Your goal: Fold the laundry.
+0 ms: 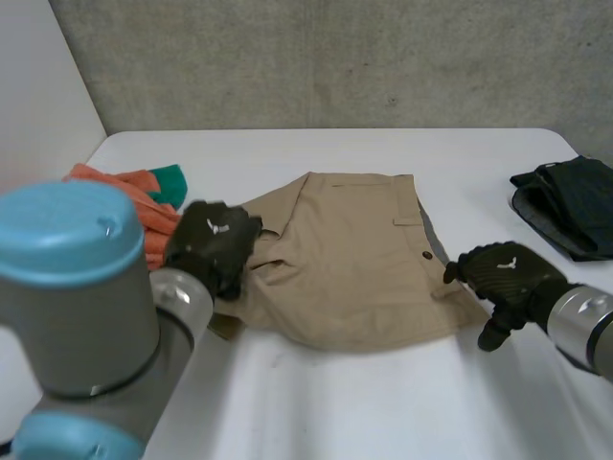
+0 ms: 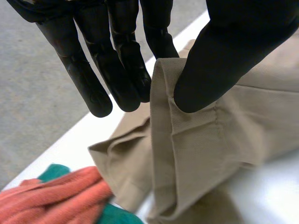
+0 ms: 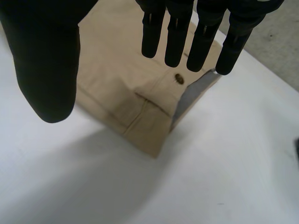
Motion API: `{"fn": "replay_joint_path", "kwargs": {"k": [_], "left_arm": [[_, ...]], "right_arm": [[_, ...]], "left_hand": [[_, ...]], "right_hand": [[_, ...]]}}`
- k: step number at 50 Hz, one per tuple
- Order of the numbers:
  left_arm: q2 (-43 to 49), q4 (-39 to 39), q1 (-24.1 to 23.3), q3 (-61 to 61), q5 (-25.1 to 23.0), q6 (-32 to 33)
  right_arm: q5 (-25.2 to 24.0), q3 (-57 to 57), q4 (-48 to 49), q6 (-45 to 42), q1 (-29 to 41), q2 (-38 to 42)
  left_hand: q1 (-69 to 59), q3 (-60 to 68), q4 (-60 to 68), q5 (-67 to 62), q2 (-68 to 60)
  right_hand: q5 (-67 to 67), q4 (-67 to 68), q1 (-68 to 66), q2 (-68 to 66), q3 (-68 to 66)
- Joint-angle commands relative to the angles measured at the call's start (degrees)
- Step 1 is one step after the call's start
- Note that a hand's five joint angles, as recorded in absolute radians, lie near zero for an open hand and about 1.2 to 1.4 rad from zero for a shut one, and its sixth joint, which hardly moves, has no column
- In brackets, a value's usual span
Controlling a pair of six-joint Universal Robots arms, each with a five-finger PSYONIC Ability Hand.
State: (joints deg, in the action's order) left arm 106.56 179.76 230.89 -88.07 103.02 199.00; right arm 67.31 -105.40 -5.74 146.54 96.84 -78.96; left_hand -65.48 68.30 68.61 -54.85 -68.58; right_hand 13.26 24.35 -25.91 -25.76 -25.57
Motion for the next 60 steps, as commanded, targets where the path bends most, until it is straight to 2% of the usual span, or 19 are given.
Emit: {"fn": "replay_joint_path", "kwargs": {"k": [1, 5, 9, 12, 18, 22, 25, 32, 35, 40, 45, 46, 48, 50, 52, 53, 55, 57, 60], "left_arm": [[3.3, 0.4, 1.8, 6.0, -0.1, -0.3], [3.7, 1.1, 2.3, 6.8, -0.1, -0.3], [3.7, 2.6, 2.6, 6.9, 0.1, -0.3], [3.7, 3.0, 2.8, 6.8, 0.2, -0.3], [3.2, 1.8, 1.8, 5.5, 0.2, -0.2], [0.5, -3.2, -0.3, 4.0, 0.2, -0.1], [-4.2, -9.9, -1.8, 3.4, 0.1, -0.1], [-12.5, -21.5, -4.6, 3.1, 0.3, -0.1], [-14.8, -22.5, -4.9, 3.1, 0.0, 0.2], [-13.4, -21.5, -4.8, 2.9, 0.0, 0.0], [-4.4, -14.6, -4.1, 3.6, 0.1, 0.9], [-0.7, -11.3, -2.9, 5.2, 0.1, 1.3], [3.3, -8.3, -0.6, 7.9, 0.2, 2.4], [7.6, -4.6, 2.7, 12.4, -0.2, 5.3], [10.3, -1.9, 4.0, 17.0, -0.4, 7.9], [11.6, -0.2, 4.6, 19.8, -0.5, 9.0], [14.0, 6.6, 4.8, 27.8, -1.3, 12.0], [15.2, 14.5, 5.7, 34.5, -3.6, 13.2], [15.3, 22.4, 6.8, 38.9, -6.2, 13.1]], "right_arm": [[-0.3, -2.3, 11.1, 0.5, 0.8, 6.3], [0.0, -1.0, 13.6, -0.4, 2.2, 10.3], [1.1, 0.7, 14.8, -0.4, 2.7, 13.1], [2.4, 2.2, 17.6, -0.3, 2.7, 14.4], [5.8, 2.8, 19.5, -0.5, 2.2, 11.1], [5.8, 3.5, 16.6, -0.5, 2.4, -0.7], [4.9, 5.9, 8.9, -1.6, 2.1, -7.5], [2.1, 14.2, -14.0, -10.4, -0.8, -12.6], [2.2, 16.4, -19.4, -14.4, -1.8, -15.3], [2.0, 16.3, -19.8, -15.9, -1.8, -15.5], [2.9, 16.4, -18.1, -16.0, -1.0, -6.9], [3.3, 17.9, -17.0, -16.0, -0.2, -2.1], [4.7, 20.8, -15.4, -15.6, 1.1, 2.4], [8.3, 25.6, -12.8, -14.4, 3.2, 6.9], [11.6, 29.5, -10.1, -13.0, 4.7, 8.6], [14.5, 33.6, -6.5, -11.8, 6.1, 9.8], [16.5, 37.0, -2.5, -10.8, 7.2, 10.6], [18.3, 41.6, 6.7, -9.0, 8.4, 11.2], [18.8, 44.1, 19.1, -5.4, 8.8, 10.9]], "left_hand": [[-14.5, 11.7, 11.4, -15.2, -11.4], [-14.5, 11.7, 11.4, -15.2, -11.4], [-14.5, 11.7, 11.4, -15.2, -11.4], [-14.5, 11.7, 11.4, -15.2, -11.4], [-14.5, 11.7, 11.4, -15.2, -11.4], [-14.5, 11.7, 11.4, -15.2, -11.4], [-14.5, 11.7, 11.4, -15.2, -11.4], [-14.5, 11.7, 11.4, -15.2, -11.4], [-14.5, 11.7, 11.4, -15.2, -11.4], [-14.5, 11.7, 11.4, -15.2, -11.4], [-14.5, 11.7, 11.4, -15.2, -11.4], [-14.5, 11.7, 11.4, -15.2, -11.4], [-14.5, 11.7, 11.4, -15.2, -11.4], [-14.5, 11.7, 11.4, -15.2, -11.4], [-14.5, 11.7, 11.4, -15.2, -11.4], [-14.5, 11.7, 11.4, -15.2, -11.4], [-14.5, 11.7, 11.4, -15.2, -11.4], [-14.5, 11.7, 11.4, -15.2, -11.4], [-14.5, 11.7, 11.4, -15.2, -11.4]], "right_hand": [[3.8, 2.7, -1.2, -1.3, -1.5], [6.2, 5.1, -3.5, -3.7, -3.9], [19.4, 18.3, -16.8, -16.9, -17.1], [56.6, 55.5, -53.9, -54.1, -54.3], [56.7, 55.6, -54.1, -54.2, -54.4], [56.7, 55.6, -54.1, -54.2, -54.4], [56.7, 55.6, -54.1, -54.2, -54.4], [56.7, 55.6, -54.1, -54.2, -54.4], [56.7, 55.6, -54.1, -54.2, -54.4], [56.7, 55.6, -54.1, -54.2, -54.4], [56.7, 55.6, -54.1, -54.2, -54.4], [56.7, 55.6, -54.1, -54.2, -54.4], [56.7, 55.6, -54.1, -54.2, -54.4], [56.7, 55.6, -54.1, -54.2, -54.4], [56.7, 55.6, -54.1, -54.2, -54.4], [56.7, 55.6, -54.1, -54.2, -54.4], [56.7, 55.6, -54.1, -54.2, -54.4], [56.7, 55.6, -54.1, -54.2, -54.4], [56.7, 55.6, -54.1, -54.2, -54.4]]}}
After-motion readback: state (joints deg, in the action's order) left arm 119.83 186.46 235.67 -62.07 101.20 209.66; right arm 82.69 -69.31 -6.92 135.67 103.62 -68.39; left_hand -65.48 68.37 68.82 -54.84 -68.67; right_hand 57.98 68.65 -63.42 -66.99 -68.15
